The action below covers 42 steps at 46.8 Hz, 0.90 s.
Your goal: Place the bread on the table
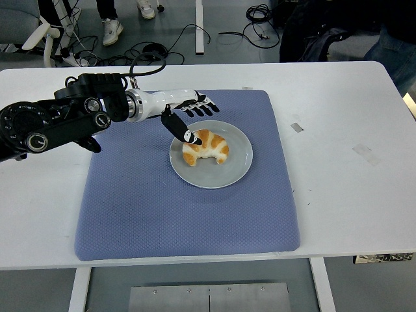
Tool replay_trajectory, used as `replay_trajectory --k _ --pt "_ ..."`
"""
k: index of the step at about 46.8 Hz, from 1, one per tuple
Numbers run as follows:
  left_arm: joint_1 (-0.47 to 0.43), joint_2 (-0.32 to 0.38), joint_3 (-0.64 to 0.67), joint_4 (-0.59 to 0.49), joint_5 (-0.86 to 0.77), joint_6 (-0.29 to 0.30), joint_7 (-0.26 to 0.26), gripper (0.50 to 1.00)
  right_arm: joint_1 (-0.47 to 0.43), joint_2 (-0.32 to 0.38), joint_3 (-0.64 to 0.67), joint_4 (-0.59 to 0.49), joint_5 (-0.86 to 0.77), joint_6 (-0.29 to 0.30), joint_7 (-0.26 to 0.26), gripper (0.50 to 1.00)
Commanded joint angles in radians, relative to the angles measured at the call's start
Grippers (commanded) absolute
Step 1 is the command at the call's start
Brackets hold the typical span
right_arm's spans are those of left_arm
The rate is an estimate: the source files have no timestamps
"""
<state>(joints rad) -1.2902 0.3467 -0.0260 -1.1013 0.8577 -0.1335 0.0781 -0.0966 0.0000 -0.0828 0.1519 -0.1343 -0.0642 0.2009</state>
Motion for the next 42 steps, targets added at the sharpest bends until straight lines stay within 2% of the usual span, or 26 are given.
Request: replay_trajectory --k 1,12,19,42 --pt "0.002 -0.002 0.000 0.000 0.024 0.002 0.000 0.855 0.000 0.000 0.000 0.000 -0.001 0.000 0.000 1.000" --pt "0.014 -0.023 0.003 0.000 0.046 0.005 0.000 0.868 0.000 0.000 0.000 0.000 -0.001 0.000 0.000 1.000" --pt "0.014 -0.026 0.052 0.000 0.083 0.064 0.000 0.880 0.000 0.000 0.000 0.000 -0.001 0.000 0.000 1.000" --pt "0.014 -0.048 0.055 0.000 0.084 0.069 -0.001 0.881 0.000 0.000 0.000 0.000 0.001 0.000 0.000 1.000"
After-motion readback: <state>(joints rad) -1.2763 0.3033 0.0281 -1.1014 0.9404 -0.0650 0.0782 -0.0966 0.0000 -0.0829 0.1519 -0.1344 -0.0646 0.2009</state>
